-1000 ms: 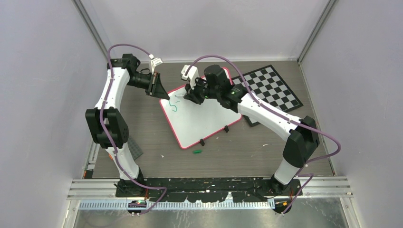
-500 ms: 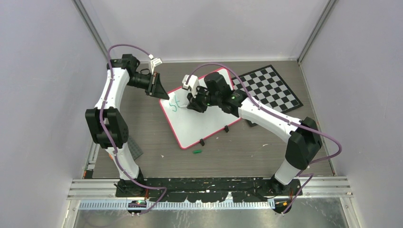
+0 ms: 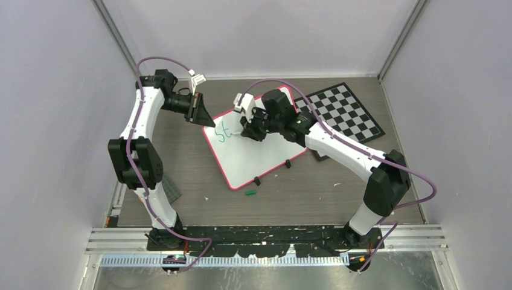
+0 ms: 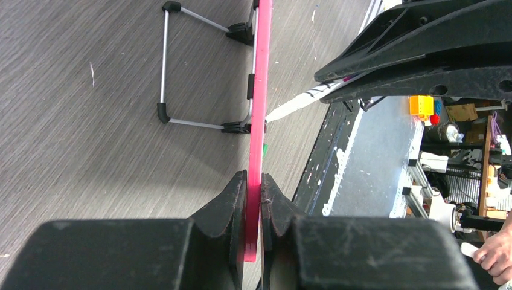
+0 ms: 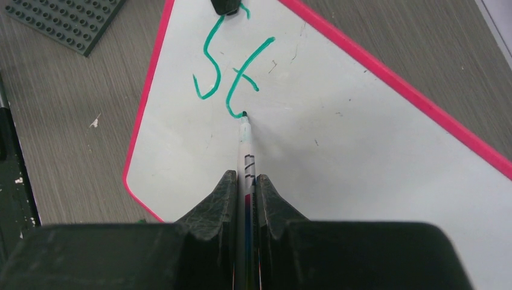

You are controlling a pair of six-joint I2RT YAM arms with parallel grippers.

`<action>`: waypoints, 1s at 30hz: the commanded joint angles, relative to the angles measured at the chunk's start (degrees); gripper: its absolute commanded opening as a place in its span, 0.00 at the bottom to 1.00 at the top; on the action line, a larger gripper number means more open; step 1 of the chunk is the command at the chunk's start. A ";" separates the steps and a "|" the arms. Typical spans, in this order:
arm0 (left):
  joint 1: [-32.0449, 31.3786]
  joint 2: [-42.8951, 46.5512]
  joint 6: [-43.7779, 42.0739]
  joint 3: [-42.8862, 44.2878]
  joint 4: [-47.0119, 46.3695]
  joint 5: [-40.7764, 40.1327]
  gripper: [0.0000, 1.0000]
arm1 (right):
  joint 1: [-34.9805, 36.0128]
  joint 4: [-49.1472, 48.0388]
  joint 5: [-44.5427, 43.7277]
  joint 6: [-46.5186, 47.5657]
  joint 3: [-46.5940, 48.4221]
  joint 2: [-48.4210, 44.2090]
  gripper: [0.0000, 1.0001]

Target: Write a sentence on the whiteboard

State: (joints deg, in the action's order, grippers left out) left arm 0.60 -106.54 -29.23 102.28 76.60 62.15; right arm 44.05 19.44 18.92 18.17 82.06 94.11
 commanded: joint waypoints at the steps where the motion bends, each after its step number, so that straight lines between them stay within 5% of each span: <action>1: -0.09 2.39 -0.39 -0.33 0.54 0.05 0.02 | -0.46 -1.62 -1.08 -0.04 3.11 -3.57 0.00; 30: -0.08 2.12 -0.91 -0.68 0.60 -0.26 0.02 | -0.43 -3.19 -0.35 0.12 2.58 -0.63 0.00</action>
State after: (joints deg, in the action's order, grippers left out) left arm 0.60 -106.02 -29.52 101.91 76.71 62.17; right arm 43.70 19.07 18.15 18.11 82.72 93.14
